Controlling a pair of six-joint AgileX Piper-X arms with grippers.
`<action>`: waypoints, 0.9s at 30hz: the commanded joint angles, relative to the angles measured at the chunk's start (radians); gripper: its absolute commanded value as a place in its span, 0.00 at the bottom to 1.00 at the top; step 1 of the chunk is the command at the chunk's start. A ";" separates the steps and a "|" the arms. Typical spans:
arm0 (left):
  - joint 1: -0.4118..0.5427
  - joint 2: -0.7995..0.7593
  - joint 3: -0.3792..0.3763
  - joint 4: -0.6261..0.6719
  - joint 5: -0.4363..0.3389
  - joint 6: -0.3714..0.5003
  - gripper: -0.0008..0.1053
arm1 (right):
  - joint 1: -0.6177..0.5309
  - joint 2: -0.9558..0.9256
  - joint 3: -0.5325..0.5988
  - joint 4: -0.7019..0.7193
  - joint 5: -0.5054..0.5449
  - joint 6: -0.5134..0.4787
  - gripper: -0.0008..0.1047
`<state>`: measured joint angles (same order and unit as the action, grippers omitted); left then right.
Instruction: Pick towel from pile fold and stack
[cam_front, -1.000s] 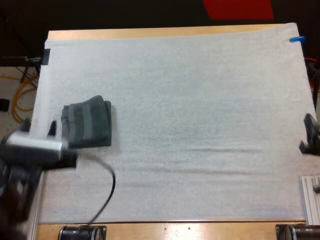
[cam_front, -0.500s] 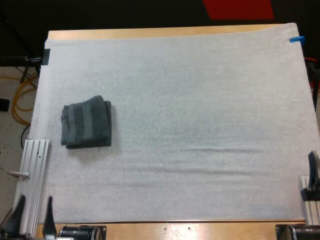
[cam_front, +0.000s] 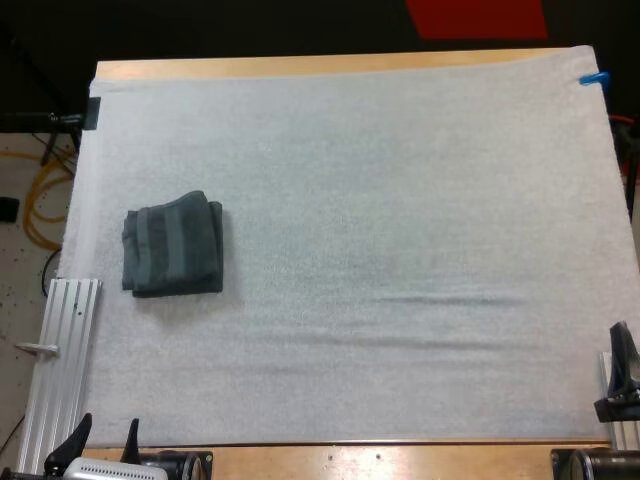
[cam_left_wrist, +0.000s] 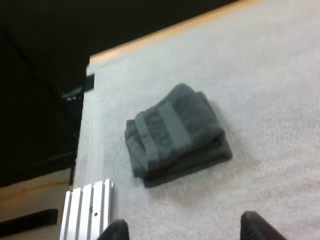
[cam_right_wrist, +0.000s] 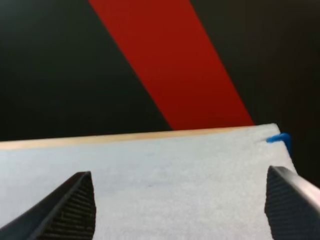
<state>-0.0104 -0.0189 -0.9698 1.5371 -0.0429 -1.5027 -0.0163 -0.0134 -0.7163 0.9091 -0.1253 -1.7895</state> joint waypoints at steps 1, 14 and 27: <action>0.002 -0.136 0.001 -0.009 -0.007 -0.007 0.44 | 0.001 -0.040 0.010 -0.011 -0.010 -0.012 0.66; 0.002 -0.134 0.192 -0.406 -0.007 -0.042 0.44 | 0.001 -0.038 0.112 0.005 -0.015 -0.123 0.66; 0.002 -0.134 0.419 -0.451 -0.007 -0.091 0.44 | 0.001 -0.038 0.197 0.104 -0.015 -0.123 0.66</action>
<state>-0.0104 -0.0151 -0.5465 1.0957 -0.0429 -1.5749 -0.0163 -0.0134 -0.5170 1.0135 -0.1349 -1.9001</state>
